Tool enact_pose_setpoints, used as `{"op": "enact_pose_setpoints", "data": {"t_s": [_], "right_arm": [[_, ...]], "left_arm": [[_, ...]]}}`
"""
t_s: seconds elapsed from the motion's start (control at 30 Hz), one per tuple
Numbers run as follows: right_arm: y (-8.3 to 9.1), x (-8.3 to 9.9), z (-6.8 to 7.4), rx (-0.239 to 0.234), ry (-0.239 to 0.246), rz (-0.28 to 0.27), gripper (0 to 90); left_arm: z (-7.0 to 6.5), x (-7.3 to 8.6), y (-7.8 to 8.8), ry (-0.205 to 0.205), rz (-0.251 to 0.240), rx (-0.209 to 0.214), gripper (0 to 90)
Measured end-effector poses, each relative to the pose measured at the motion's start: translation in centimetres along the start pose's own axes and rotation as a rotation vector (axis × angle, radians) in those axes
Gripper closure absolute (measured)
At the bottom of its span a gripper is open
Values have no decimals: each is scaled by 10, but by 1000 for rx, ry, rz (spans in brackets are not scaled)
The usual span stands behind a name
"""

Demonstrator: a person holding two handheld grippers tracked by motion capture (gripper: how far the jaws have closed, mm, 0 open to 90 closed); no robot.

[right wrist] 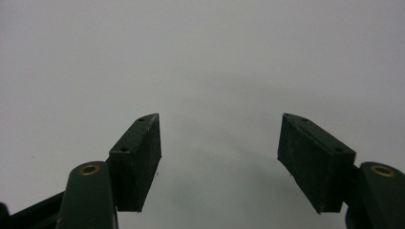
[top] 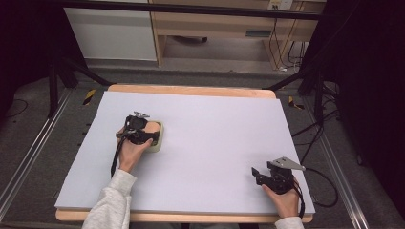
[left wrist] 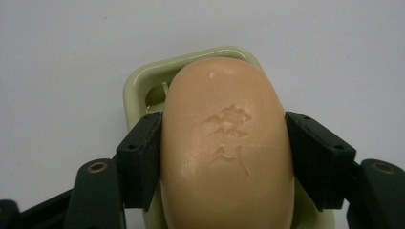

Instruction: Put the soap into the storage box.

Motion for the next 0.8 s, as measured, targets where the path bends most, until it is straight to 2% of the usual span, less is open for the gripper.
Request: {"op": "enact_pose_setpoints", "data": {"t_s": [0.63, 0.8], "right_arm": [[0, 0, -1, 2, 6, -2, 309], [0, 0, 0, 2, 7, -2, 309]], "left_arm": [[0, 2, -4, 10, -6, 3, 317], [-1, 2, -3, -3, -15, -12, 305]]}}
Point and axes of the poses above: each handheld gripper's, and its own axes: y roughly backward along the jaws, x roughly out of its underside, z roughly to its left, the point moved 5 cm from there along -y, roughly forward along the jaws, and after that the axes turned 9 degrees about -x, right-handed, at the moved point
